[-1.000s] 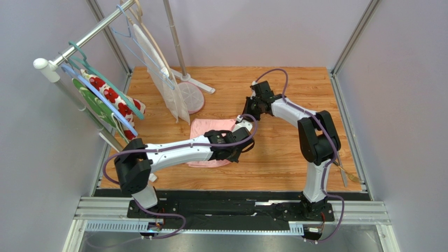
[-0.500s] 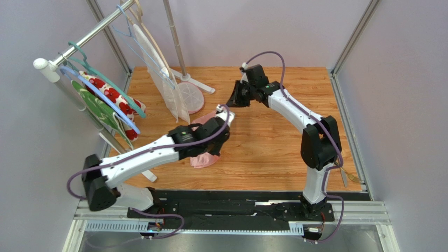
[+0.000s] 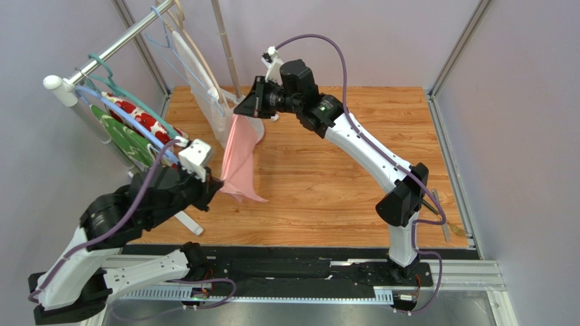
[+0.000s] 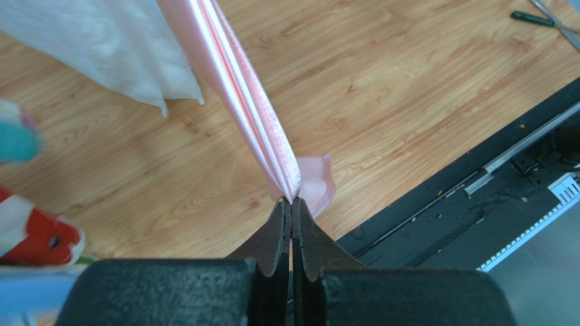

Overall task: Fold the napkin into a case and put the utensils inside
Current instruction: Turn over the upper triangle folded napkin at the center of the board.

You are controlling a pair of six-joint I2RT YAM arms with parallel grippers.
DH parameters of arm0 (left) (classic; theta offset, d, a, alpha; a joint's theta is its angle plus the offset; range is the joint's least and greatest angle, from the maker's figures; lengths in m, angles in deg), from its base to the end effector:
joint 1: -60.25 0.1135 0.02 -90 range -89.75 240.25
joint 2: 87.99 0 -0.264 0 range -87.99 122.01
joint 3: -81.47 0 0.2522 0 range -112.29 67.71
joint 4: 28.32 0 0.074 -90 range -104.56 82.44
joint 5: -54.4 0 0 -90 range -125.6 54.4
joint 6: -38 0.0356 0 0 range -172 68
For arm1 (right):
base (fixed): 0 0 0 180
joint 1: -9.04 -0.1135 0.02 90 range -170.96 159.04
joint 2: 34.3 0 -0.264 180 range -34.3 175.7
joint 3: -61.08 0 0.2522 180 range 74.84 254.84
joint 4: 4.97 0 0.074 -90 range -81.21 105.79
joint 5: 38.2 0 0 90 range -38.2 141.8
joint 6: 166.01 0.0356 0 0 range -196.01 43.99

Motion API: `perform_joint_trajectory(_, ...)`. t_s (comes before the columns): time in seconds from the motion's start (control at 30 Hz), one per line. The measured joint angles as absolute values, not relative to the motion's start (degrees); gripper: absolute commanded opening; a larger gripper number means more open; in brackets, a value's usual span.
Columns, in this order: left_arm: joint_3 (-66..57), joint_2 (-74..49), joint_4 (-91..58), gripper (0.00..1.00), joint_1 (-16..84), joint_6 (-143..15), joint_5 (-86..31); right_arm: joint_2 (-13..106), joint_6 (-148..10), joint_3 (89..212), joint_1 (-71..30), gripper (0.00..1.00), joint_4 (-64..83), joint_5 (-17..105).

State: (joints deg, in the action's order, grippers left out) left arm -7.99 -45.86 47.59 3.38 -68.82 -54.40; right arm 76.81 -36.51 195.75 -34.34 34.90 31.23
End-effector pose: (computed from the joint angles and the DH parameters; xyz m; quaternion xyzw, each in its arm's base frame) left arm 0.0586 -0.0689 0.4245 0.2121 0.8255 -0.1898 0.4874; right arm 0.3179 0.3177 0.4304 -0.1337 0.7833 0.4976 0.3477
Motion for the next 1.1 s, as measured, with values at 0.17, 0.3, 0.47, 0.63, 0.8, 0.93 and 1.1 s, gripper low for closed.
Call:
perform_joint_trajectory(0.17,-15.18,-50.83,55.63,0.00,3.38,-68.08,-57.90,81.66,-33.97,202.02,-38.51,0.00,31.95,30.42)
perform_joint_trajectory(0.3,-18.74,-52.27,58.41,0.00,3.38,-67.45,-59.52,83.52,-31.63,199.85,-39.67,0.00,27.82,28.38)
perform_joint_trajectory(0.47,-13.32,-47.42,57.51,0.00,3.38,-65.11,-55.56,81.97,-30.74,184.69,-37.92,0.00,19.78,24.84)
perform_joint_trajectory(0.63,1.47,-28.27,40.53,0.00,3.23,-63.42,-44.13,81.59,-34.34,165.80,-30.19,0.00,16.15,20.84)
perform_joint_trajectory(0.8,8.34,-5.95,22.60,0.00,1.07,-61.65,-38.36,80.57,-39.74,150.46,-18.34,0.00,16.28,18.00)
perform_joint_trajectory(0.93,7.55,0.19,14.63,0.00,0.50,-60.82,-38.73,79.69,-43.22,146.98,-12.44,0.00,17.98,18.05)
perform_joint_trajectory(1.1,6.92,-3.55,11.98,0.00,-0.18,-60.82,-41.62,73.46,-45.93,147.00,-12.77,0.00,17.94,21.48)
